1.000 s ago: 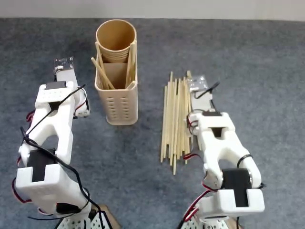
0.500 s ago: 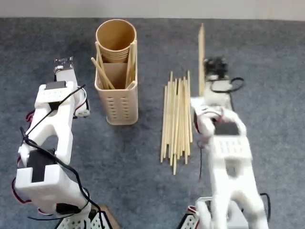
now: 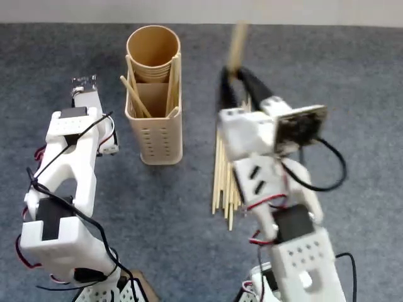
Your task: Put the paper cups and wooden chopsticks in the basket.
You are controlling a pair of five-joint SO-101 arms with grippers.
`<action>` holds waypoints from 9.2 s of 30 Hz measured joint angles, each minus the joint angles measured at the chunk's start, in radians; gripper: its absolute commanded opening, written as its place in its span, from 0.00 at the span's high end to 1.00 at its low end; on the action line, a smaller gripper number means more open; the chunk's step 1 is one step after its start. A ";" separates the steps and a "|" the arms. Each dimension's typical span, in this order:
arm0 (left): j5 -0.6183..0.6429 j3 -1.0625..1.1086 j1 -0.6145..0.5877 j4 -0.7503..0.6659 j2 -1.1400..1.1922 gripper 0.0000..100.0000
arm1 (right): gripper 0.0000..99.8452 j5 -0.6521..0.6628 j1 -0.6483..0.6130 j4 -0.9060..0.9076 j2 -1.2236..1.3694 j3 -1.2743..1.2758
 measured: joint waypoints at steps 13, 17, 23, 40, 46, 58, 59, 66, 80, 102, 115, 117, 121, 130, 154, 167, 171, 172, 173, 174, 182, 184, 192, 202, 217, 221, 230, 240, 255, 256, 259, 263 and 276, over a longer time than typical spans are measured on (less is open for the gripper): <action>0.000 0.000 0.000 0.000 0.000 0.87 | 0.99 -0.048 -0.166 -0.247 0.529 -0.178; 0.000 0.000 0.000 0.000 0.000 0.87 | 0.99 -0.075 -0.184 -0.313 0.534 -0.081; 0.000 0.000 0.000 0.000 0.000 0.87 | 0.87 -0.075 -0.198 -0.411 0.545 0.006; 0.000 0.000 0.000 0.000 0.000 0.87 | 0.92 -0.072 -0.198 -0.308 0.460 -0.083; 0.000 0.000 0.000 0.000 0.000 0.87 | 0.99 -0.072 -0.175 0.315 0.253 -0.359; 0.000 0.000 0.000 0.000 0.000 0.87 | 0.97 -0.038 0.184 0.991 0.259 -0.273; 0.000 0.000 0.000 0.000 0.000 0.87 | 0.97 -0.006 0.210 0.959 0.278 -0.222; 0.000 0.000 0.000 0.000 0.000 0.87 | 0.96 0.038 0.370 0.690 0.516 -0.026; 0.000 0.000 0.000 0.000 0.000 0.87 | 0.81 0.146 0.315 0.560 0.839 -0.049; 0.000 0.000 0.000 0.000 0.000 0.87 | 0.81 0.186 0.270 0.476 0.872 -0.002; 0.000 0.000 0.000 0.000 0.000 0.87 | 0.81 0.186 0.255 0.476 0.872 -0.002; 0.000 0.000 0.000 0.000 0.000 0.87 | 0.81 0.186 0.255 0.485 0.872 -0.002; 0.000 0.000 0.000 0.000 0.000 0.87 | 0.81 0.186 0.222 0.496 0.876 -0.002; 0.000 0.000 0.000 0.000 0.000 0.87 | 0.97 0.186 0.195 0.615 1.003 -0.078; 0.000 0.000 0.000 0.000 0.000 0.87 | 1.00 0.057 0.210 0.566 0.141 -0.161; 0.000 0.000 0.000 0.000 0.000 0.87 | 1.00 0.037 0.169 0.562 0.097 -0.158; 0.000 0.000 0.000 0.000 0.000 0.87 | 1.00 0.020 0.083 0.468 0.097 -0.147; 0.000 0.000 0.000 0.000 0.000 0.87 | 1.00 0.014 0.060 0.434 0.097 -0.147; 0.000 0.000 0.000 0.000 0.000 0.87 | 1.00 -0.002 0.037 0.397 0.097 -0.147; 0.000 0.000 0.000 0.000 0.000 0.87 | 1.00 -0.021 0.014 0.353 0.097 -0.147; 0.000 0.000 0.000 -0.006 0.000 0.87 | 1.00 -0.069 -0.115 -0.028 0.130 -0.114; 0.000 0.000 0.000 -0.021 0.000 0.87 | 1.00 -0.069 -0.130 -0.087 0.195 -0.109; -0.018 -0.023 0.000 -0.041 0.100 0.87 | 0.99 -0.069 -0.190 -0.241 0.582 -0.181; -0.040 -0.052 0.000 -0.041 0.126 0.87 | 0.87 -0.069 -0.195 -0.239 0.666 -0.229; -0.040 -0.052 0.000 -0.041 0.126 0.87 | 0.87 0.097 -0.196 0.284 0.348 -0.315; -0.040 -0.066 0.000 -0.041 0.127 0.87 | 0.87 0.104 -0.129 0.723 0.167 -0.460; -0.043 -0.565 0.000 0.057 0.143 0.87 | 0.87 0.155 0.155 1.042 0.035 -0.233; -0.048 -1.227 0.009 0.370 0.143 0.87 | 0.87 0.183 0.210 0.701 0.037 0.319; -0.049 -1.292 -0.031 0.483 0.318 0.87 | 0.87 0.183 0.307 0.634 0.037 0.431; -0.049 -1.292 -0.025 0.474 0.333 0.87 | 0.87 0.183 0.307 0.634 0.037 0.431; -0.049 -1.324 0.015 0.468 0.348 0.87 | 0.87 0.183 0.307 0.629 0.037 0.446; -0.049 -1.424 0.110 0.468 0.348 0.87 | 0.87 0.183 0.307 0.583 0.035 0.479; -0.049 -1.522 -0.017 0.594 0.347 0.87 | 0.87 0.183 0.310 0.572 0.035 0.483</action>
